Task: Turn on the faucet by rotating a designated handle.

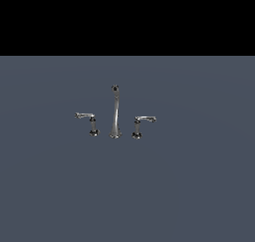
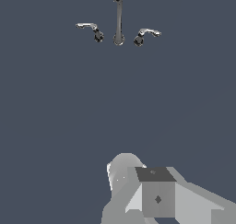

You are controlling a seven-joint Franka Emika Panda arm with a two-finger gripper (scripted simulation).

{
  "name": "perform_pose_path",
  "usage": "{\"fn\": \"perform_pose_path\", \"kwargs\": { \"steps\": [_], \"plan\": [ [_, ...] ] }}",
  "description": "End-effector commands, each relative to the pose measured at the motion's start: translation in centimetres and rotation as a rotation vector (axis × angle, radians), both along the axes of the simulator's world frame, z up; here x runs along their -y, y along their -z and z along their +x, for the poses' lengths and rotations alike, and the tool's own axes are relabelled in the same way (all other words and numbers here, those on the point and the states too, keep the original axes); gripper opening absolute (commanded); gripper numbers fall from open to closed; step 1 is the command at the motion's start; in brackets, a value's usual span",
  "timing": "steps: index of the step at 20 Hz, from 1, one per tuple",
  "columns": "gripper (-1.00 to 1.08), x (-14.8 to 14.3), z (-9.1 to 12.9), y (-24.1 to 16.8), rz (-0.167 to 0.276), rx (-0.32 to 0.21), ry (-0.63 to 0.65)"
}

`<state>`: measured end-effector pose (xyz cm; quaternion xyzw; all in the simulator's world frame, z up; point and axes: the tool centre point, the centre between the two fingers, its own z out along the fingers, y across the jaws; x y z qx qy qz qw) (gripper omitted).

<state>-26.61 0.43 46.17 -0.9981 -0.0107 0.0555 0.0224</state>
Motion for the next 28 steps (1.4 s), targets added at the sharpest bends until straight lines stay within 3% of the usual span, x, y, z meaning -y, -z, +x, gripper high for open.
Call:
{"fn": "perform_pose_path", "kwargs": {
  "steps": [1,15,28],
  "plan": [
    [-1.00,0.0,0.0,0.0,0.000,0.000,0.000],
    [-1.00,-1.4,2.0,2.8,-0.008,0.003,0.122],
    [-1.00,-3.8,7.8,9.8,-0.029,0.010,0.431]
  ]
}}
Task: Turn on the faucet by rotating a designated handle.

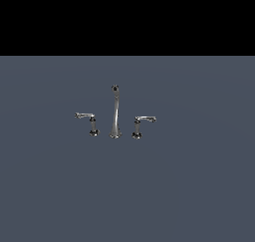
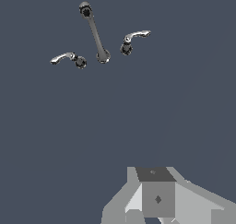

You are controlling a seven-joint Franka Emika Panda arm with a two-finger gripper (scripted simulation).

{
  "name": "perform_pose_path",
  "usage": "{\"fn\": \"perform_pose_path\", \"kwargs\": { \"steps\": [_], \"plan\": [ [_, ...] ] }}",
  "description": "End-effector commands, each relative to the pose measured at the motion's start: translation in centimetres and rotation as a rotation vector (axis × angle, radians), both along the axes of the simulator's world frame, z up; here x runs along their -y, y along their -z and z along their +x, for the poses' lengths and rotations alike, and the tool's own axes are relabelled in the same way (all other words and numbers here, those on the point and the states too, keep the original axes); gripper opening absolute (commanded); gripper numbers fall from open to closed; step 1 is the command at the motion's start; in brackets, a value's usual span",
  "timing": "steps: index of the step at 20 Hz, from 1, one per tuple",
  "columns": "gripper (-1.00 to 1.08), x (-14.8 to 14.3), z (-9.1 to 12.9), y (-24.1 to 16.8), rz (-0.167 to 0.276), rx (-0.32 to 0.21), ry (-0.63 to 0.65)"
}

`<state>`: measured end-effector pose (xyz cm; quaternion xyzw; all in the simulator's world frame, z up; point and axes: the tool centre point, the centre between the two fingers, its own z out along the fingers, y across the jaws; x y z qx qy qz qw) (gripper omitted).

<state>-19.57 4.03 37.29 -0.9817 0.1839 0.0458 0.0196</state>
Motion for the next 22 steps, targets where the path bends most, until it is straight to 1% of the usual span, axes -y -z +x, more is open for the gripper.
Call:
{"fn": "perform_pose_path", "kwargs": {
  "steps": [1,11,22],
  "plan": [
    [-1.00,-0.3,1.3,1.5,-0.004,0.002,0.066],
    [-1.00,-0.6,6.7,7.4,-0.021,0.009,0.323],
    [-1.00,0.8,12.3,13.5,-0.040,0.015,0.596]
  ]
}}
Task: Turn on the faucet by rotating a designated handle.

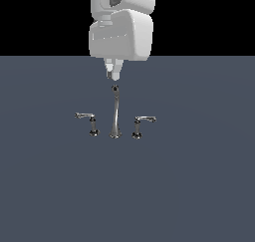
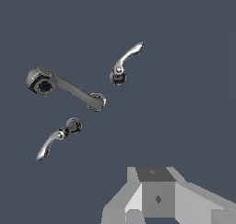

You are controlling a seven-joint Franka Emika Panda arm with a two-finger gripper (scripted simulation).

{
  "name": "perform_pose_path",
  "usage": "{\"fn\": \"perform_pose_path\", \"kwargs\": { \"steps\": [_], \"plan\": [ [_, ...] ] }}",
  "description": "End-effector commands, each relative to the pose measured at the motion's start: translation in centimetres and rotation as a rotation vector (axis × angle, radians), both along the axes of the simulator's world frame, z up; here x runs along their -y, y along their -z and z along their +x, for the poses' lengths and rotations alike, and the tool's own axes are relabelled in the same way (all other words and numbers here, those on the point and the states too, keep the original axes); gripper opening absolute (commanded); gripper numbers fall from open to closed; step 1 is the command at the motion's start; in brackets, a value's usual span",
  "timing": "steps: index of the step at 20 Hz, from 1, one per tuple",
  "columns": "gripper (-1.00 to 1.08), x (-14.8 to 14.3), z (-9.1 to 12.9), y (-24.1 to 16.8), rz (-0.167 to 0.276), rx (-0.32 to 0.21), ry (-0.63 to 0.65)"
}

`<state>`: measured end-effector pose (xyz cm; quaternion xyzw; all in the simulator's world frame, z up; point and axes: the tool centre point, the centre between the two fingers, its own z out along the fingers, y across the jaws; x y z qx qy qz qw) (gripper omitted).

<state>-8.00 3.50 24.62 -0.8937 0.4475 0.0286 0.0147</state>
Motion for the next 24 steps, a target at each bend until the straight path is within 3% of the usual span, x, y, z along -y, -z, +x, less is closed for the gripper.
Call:
{"fn": "perform_pose_path", "kwargs": {
  "steps": [1,16,24],
  "plan": [
    [-1.00,0.5,1.3,1.4,-0.004,0.002,0.063],
    [-1.00,5.8,8.2,10.0,-0.040,0.011,0.456],
    [-1.00,9.5,10.7,13.9,-0.057,0.015,0.647]
  ]
}}
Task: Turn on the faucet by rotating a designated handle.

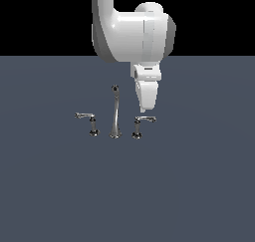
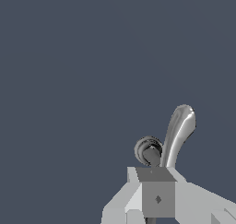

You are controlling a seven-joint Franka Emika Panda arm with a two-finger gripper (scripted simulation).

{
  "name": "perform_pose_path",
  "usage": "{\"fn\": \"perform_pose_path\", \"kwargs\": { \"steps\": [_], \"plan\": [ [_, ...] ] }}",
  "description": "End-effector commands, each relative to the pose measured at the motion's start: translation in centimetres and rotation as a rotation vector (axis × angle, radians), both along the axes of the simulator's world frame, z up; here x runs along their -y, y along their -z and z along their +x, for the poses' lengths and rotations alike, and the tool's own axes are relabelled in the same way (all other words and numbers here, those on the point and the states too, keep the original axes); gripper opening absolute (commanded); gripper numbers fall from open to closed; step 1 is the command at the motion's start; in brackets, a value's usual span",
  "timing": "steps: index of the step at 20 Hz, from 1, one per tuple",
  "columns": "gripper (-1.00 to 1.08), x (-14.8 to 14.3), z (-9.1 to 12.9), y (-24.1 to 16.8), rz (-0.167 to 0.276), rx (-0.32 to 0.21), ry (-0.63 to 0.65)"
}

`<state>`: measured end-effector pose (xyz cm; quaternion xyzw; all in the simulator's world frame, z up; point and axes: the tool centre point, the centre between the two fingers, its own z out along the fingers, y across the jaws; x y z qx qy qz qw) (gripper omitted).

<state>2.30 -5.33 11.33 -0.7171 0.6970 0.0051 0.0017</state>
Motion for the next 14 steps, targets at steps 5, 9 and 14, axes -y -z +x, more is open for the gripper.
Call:
{"fn": "perform_pose_path", "kwargs": {
  "steps": [5,9,14],
  "plan": [
    [-1.00,2.4,1.3,2.2,-0.010,0.004,0.114],
    [-1.00,3.1,1.6,2.8,-0.011,0.004,0.146],
    [-1.00,3.1,1.5,2.8,-0.010,0.004,0.146]
  ]
}}
